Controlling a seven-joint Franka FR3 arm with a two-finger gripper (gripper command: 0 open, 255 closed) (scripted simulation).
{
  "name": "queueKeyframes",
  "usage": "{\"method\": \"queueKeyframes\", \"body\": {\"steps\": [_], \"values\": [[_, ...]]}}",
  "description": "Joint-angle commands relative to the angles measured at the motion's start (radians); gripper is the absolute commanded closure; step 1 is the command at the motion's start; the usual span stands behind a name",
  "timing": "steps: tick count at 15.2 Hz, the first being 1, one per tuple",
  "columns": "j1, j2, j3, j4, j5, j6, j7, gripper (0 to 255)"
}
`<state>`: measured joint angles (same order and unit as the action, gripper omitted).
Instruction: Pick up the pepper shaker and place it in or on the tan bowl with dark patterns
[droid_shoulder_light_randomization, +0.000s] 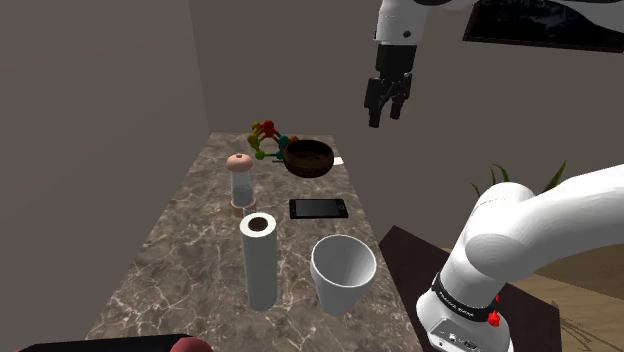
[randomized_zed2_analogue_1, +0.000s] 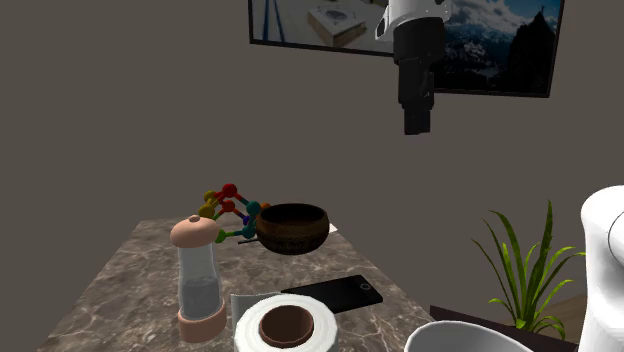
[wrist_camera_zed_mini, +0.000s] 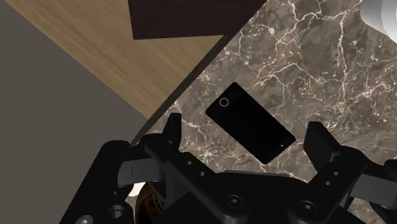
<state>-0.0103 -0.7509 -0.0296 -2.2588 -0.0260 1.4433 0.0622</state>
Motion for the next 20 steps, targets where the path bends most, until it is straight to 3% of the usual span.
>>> {"method": "queueKeyframes", "body": {"steps": [1, 10, 20], "values": [[0.0, 0.0, 0.0, 0.0, 0.0, 0.0, 0.0, 0], [0.043, 0.245, 0.073, 0.058, 0.087, 0.208, 0.086, 0], [0.084, 0.563, 0.144, 0.24, 0.136, 0.376, 0.166, 0]]}}
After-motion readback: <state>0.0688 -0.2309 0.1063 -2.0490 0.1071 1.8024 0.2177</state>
